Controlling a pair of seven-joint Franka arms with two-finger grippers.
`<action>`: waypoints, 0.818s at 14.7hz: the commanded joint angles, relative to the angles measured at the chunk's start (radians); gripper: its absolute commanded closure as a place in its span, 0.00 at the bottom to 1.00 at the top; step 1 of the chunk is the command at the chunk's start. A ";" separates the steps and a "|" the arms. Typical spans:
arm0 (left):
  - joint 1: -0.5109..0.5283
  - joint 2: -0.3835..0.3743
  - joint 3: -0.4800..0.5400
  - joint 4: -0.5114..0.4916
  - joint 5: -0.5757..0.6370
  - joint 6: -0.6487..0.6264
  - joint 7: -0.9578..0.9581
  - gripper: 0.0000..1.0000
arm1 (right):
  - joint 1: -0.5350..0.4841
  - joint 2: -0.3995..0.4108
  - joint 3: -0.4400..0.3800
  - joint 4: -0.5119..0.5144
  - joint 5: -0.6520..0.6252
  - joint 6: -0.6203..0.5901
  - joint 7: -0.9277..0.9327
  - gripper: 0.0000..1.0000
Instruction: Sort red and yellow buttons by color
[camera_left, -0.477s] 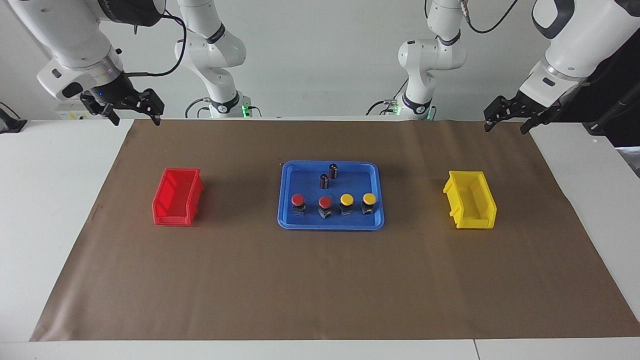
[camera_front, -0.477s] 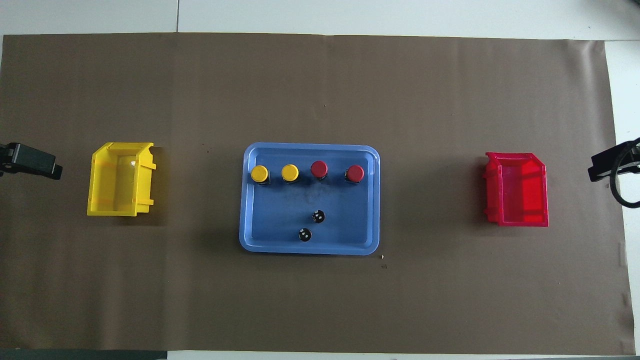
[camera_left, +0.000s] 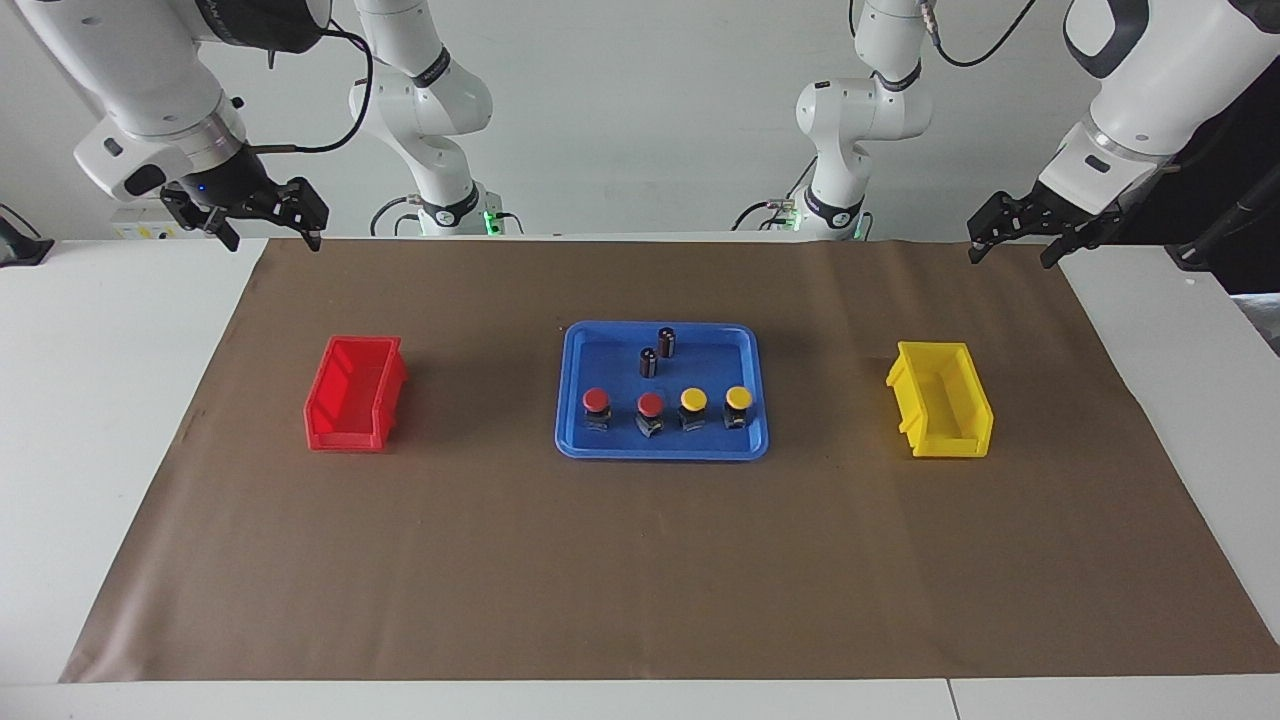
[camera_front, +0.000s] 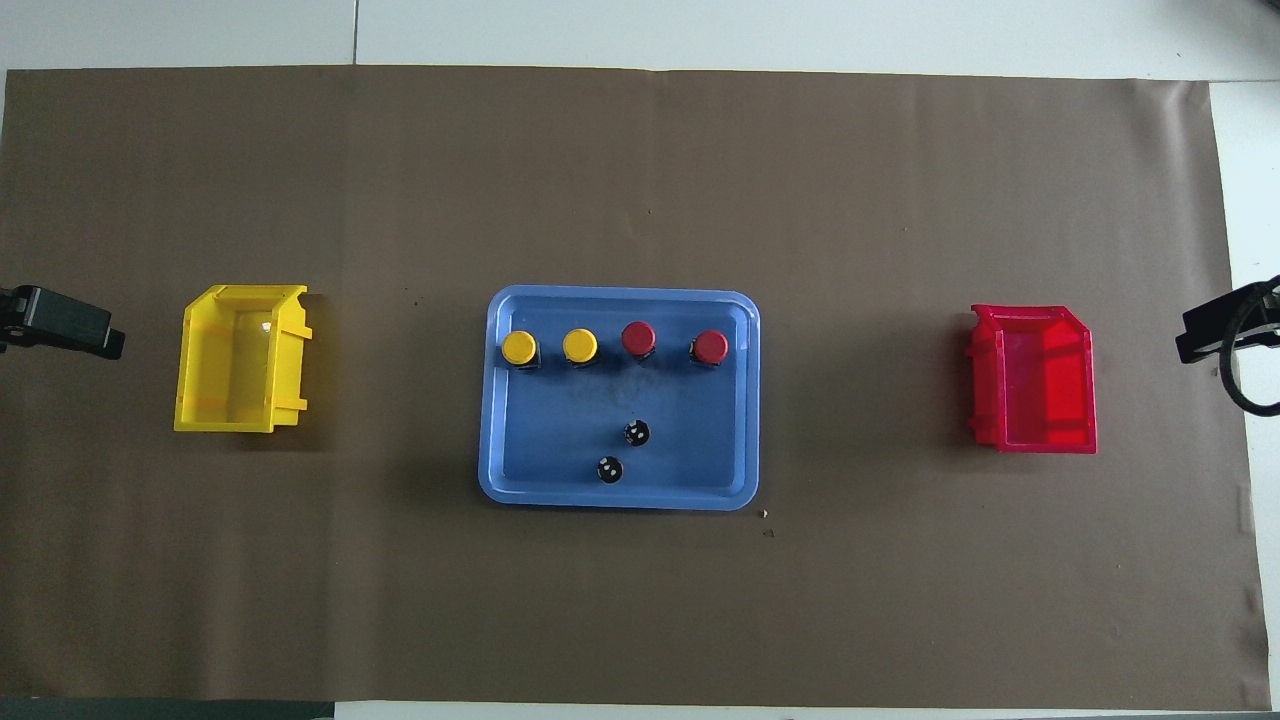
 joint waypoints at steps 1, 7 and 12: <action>0.005 -0.005 -0.005 -0.008 0.023 0.007 -0.008 0.00 | 0.006 -0.008 -0.002 -0.019 0.011 0.023 -0.019 0.00; 0.005 -0.003 -0.005 -0.008 0.023 0.007 -0.008 0.00 | 0.073 0.042 0.059 0.037 0.030 0.060 0.117 0.00; 0.005 -0.005 -0.005 -0.009 0.023 0.005 -0.008 0.00 | 0.221 0.214 0.179 0.048 0.060 0.315 0.531 0.00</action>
